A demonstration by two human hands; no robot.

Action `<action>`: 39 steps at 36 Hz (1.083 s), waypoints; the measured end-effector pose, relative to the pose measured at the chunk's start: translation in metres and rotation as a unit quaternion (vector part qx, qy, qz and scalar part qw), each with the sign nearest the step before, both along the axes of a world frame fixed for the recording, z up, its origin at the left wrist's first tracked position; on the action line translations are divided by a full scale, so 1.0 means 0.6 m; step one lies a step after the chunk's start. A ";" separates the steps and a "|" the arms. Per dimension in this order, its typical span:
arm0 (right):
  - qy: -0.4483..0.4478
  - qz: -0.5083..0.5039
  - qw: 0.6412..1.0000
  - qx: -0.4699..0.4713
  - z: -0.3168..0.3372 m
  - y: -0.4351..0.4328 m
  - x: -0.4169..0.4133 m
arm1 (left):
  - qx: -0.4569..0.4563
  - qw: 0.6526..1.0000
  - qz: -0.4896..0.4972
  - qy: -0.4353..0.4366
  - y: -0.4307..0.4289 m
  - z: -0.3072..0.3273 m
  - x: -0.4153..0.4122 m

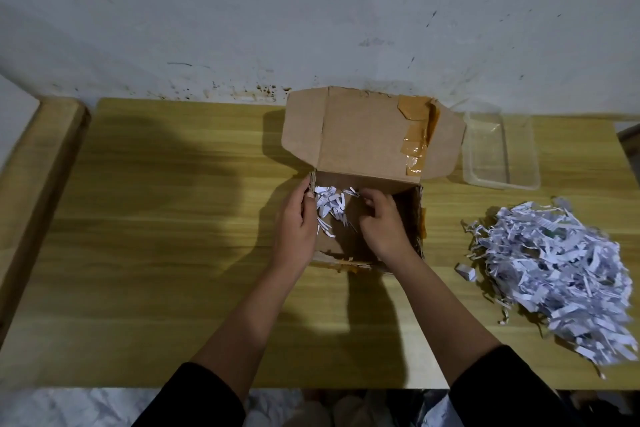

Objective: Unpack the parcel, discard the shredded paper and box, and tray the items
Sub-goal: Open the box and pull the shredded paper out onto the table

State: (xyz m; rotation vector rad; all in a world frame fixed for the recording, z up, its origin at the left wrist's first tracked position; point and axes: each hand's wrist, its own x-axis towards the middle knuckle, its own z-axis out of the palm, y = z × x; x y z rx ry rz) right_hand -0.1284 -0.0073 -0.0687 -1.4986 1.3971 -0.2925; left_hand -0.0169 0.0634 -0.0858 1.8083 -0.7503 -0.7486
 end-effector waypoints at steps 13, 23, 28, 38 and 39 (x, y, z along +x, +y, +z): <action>-0.014 0.084 0.996 -0.018 -0.005 -0.004 -0.014 | 0.006 1.000 0.000 -0.015 0.002 -0.001 0.007; -0.076 0.143 0.987 -0.019 -0.009 0.012 0.008 | -0.001 1.000 0.016 -0.012 0.001 0.006 0.010; -0.106 0.190 0.975 0.054 -0.002 -0.004 0.002 | 0.003 0.999 0.039 -0.005 0.000 0.011 0.010; -0.083 0.283 0.943 0.152 -0.011 -0.002 0.020 | 0.000 0.999 0.047 -0.015 -0.003 0.009 0.010; -0.098 0.262 0.947 0.154 -0.011 -0.003 0.018 | 0.000 0.999 0.046 -0.011 -0.002 0.009 0.009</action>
